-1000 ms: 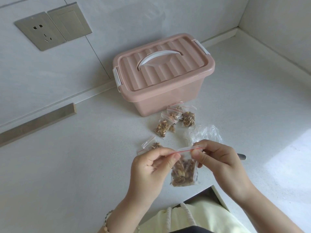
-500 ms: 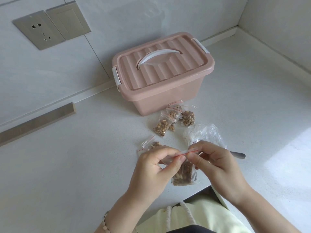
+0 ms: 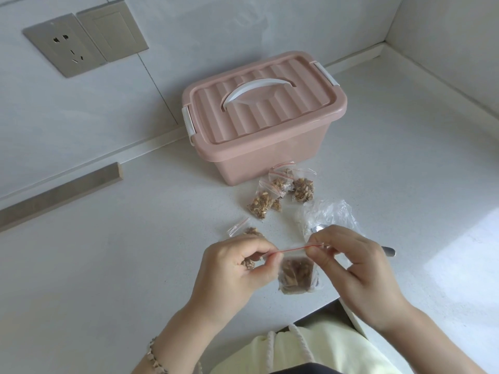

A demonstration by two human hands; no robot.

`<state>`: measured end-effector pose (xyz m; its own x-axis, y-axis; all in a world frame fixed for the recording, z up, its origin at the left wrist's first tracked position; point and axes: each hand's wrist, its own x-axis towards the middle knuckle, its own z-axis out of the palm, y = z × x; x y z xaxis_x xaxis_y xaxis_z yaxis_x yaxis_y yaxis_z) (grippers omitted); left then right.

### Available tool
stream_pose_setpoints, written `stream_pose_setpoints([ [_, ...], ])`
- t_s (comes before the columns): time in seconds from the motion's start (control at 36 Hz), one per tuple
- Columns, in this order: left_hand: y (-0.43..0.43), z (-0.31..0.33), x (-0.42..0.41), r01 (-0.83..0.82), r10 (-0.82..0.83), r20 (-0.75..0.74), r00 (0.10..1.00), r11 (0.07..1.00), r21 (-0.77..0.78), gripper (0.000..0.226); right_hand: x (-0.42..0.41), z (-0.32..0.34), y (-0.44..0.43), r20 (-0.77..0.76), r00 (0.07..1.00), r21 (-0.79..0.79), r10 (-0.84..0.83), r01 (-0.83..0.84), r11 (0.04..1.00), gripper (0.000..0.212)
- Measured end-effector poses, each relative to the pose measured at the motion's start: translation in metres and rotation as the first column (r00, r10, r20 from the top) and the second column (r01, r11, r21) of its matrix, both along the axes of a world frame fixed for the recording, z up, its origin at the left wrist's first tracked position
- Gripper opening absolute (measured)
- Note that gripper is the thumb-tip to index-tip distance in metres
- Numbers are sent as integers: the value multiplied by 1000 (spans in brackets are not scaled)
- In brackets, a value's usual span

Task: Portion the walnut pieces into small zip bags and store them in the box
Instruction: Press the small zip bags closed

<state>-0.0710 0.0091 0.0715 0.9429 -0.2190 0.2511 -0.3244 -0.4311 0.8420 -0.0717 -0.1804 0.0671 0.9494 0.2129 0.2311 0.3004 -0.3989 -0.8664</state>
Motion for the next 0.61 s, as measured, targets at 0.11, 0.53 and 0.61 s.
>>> stream_pose_setpoints([
  [0.11,3,-7,-1,16,-17,-75,997,1000,-24,8,2,-2,-3,-46,999,0,-24,25,1000,13],
  [0.53,-7,-90,16,-251,184,-629,755,968,-18,14,87,-72,3,-456,859,-213,-231,147,966,10],
  [0.61,-9,-103,23,-248,201,-667,718,968,25,14,113,-88,14,-454,855,-301,-250,117,947,25],
])
